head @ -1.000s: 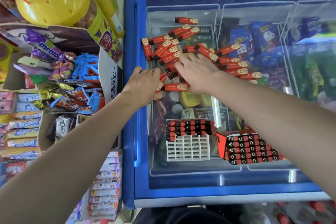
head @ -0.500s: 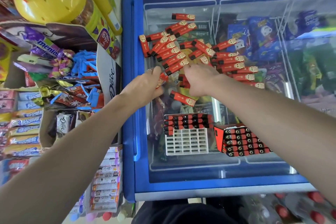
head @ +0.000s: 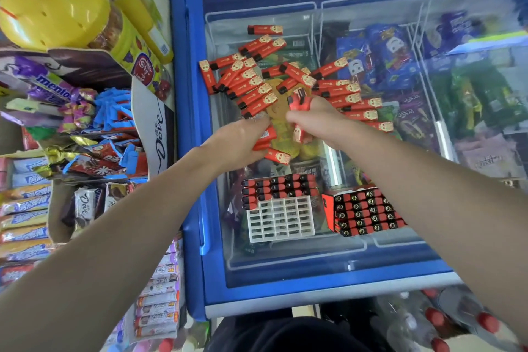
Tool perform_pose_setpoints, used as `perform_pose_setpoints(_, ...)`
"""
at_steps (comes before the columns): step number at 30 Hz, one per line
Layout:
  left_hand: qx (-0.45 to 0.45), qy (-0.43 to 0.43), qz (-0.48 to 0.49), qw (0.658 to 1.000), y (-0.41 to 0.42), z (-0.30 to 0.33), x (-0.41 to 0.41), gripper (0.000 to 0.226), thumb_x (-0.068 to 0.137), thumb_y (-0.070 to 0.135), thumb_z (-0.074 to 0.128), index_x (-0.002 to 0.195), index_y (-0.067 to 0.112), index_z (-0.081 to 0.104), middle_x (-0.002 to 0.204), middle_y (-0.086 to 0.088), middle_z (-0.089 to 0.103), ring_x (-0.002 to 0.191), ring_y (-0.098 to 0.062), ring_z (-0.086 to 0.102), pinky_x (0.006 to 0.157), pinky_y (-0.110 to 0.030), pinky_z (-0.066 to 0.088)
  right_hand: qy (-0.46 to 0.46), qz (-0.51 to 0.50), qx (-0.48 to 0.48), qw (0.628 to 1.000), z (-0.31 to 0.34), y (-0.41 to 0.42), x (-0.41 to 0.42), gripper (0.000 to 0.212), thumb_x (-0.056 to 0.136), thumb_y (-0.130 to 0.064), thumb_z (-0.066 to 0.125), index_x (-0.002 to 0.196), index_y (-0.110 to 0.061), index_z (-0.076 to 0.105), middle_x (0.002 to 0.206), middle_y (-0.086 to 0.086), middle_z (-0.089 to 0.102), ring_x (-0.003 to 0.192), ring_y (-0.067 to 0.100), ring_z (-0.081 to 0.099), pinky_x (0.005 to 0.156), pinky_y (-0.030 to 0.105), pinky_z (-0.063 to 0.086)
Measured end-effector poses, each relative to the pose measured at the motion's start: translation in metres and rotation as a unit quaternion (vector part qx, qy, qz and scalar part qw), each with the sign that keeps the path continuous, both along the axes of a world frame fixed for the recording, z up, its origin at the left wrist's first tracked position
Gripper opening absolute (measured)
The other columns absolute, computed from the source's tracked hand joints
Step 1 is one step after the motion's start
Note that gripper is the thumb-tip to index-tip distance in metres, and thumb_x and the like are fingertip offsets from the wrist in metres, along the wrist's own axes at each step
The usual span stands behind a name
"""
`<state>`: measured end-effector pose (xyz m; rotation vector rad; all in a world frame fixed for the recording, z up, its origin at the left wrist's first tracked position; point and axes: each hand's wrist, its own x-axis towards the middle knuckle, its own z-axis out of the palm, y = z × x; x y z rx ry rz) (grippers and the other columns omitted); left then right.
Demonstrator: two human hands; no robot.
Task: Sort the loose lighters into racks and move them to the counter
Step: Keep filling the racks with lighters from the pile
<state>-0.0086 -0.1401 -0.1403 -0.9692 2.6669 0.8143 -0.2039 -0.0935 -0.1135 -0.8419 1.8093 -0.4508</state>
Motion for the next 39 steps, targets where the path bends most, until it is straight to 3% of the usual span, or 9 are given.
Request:
perform_pose_setpoints(4, -0.033, -0.057, -0.065, 0.996, 0.002, -0.001, -0.004, 0.056, 0.098, 0.036, 0.069, 0.146, 0.016, 0.049, 0.134, -0.006, 0.053, 0.113, -0.028, 0.063, 0.090, -0.047, 0.056, -0.198, -0.160, -0.003, 0.967, 0.010, 0.015, -0.005, 0.004, 0.091, -0.003, 0.061, 0.094, -0.005, 0.060, 0.076, 0.009, 0.062, 0.079, 0.023, 0.062, 0.060, 0.030, 0.051)
perform_pose_setpoints(8, -0.068, -0.118, -0.104, 0.985, 0.005, 0.006, -0.007, 0.062, 0.097, 0.042, 0.069, 0.151, 0.019, 0.046, 0.141, -0.002, 0.050, 0.118, -0.025, 0.063, 0.088, -0.043, 0.056, -0.308, -0.215, -0.018, 0.927, 0.017, 0.030, -0.007, 0.006, 0.099, -0.008, 0.062, 0.098, -0.002, 0.061, 0.081, 0.007, 0.064, 0.080, 0.019, 0.065, 0.073, 0.032, 0.055)
perform_pose_setpoints(14, -0.052, -0.121, -0.005, 0.991, 0.013, 0.014, -0.007, 0.037, 0.093, 0.031, 0.070, 0.126, 0.020, 0.060, 0.109, 0.000, 0.066, 0.103, -0.026, 0.066, 0.073, -0.037, 0.053, -0.392, -0.265, -0.044, 0.880, 0.039, 0.043, 0.001, 0.017, 0.104, -0.010, 0.056, 0.113, 0.003, 0.062, 0.101, 0.017, 0.075, 0.100, 0.029, 0.075, 0.098, 0.046, 0.058)
perform_pose_setpoints(17, 0.067, -0.014, 0.160, 0.985, 0.023, 0.019, -0.002, 0.018, 0.091, 0.028, 0.072, 0.098, 0.016, 0.060, 0.084, 0.003, 0.062, 0.080, -0.020, 0.065, 0.062, -0.029, 0.046, -0.391, -0.247, -0.054, 0.885, 0.049, 0.051, 0.006, 0.018, 0.105, -0.012, 0.054, 0.118, 0.000, 0.060, 0.112, 0.017, 0.077, 0.109, 0.028, 0.074, 0.104, 0.046, 0.055)
perform_pose_setpoints(19, 0.184, 0.066, 0.299, 0.934, 0.029, 0.028, 0.001, 0.015, 0.088, 0.021, 0.076, 0.090, 0.013, 0.063, 0.077, 0.000, 0.062, 0.066, -0.014, 0.059, 0.056, -0.024, 0.043, -0.391, -0.250, -0.059, 0.884, 0.054, 0.059, 0.009, 0.016, 0.105, -0.012, 0.054, 0.118, -0.002, 0.058, 0.114, 0.016, 0.076, 0.114, 0.027, 0.072, 0.108, 0.045, 0.051)
perform_pose_setpoints(22, 0.366, 0.191, 0.445, 0.795, 0.045, 0.048, 0.008, 0.009, 0.089, 0.013, 0.072, 0.096, 0.008, 0.069, 0.084, -0.008, 0.070, 0.062, -0.016, 0.059, 0.055, -0.027, 0.048, -0.398, -0.263, -0.061, 0.877, 0.058, 0.071, 0.015, 0.015, 0.105, -0.010, 0.054, 0.114, -0.002, 0.062, 0.116, 0.017, 0.076, 0.119, 0.026, 0.069, 0.113, 0.046, 0.046)
perform_pose_setpoints(27, 0.491, 0.279, 0.495, 0.660, 0.082, 0.069, 0.023, 0.015, 0.100, 0.012, 0.057, 0.086, 0.009, 0.063, 0.075, -0.007, 0.065, 0.058, -0.013, 0.061, 0.052, -0.022, 0.052, -0.353, -0.282, -0.056, 0.891, 0.056, 0.097, 0.031, 0.032, 0.101, -0.007, 0.061, 0.133, -0.003, 0.060, 0.131, 0.024, 0.067, 0.115, 0.033, 0.068, 0.102, 0.048, 0.050)
perform_pose_setpoints(33, 0.465, 0.340, 0.493, 0.652, 0.122, 0.074, 0.040, 0.012, 0.101, 0.017, 0.065, 0.099, 0.008, 0.058, 0.073, -0.002, 0.054, 0.055, -0.009, 0.048, 0.047, -0.020, 0.042, -0.316, -0.267, -0.065, 0.908, 0.052, 0.121, 0.052, 0.022, 0.100, -0.003, 0.059, 0.121, -0.006, 0.065, 0.112, 0.018, 0.071, 0.109, 0.037, 0.070, 0.103, 0.065, 0.050)
perform_pose_setpoints(39, 0.430, 0.309, 0.496, 0.689, 0.169, 0.073, 0.046, 0.022, 0.091, 0.020, 0.079, 0.100, 0.009, 0.062, 0.063, -0.005, 0.052, 0.052, -0.014, 0.047, 0.049, -0.026, 0.043, -0.253, -0.252, -0.093, 0.929, 0.052, 0.139, 0.082, 0.027, 0.087, -0.005, 0.066, 0.113, 0.002, 0.065, 0.104, 0.021, 0.073, 0.109, 0.040, 0.069, 0.100, 0.060, 0.053)
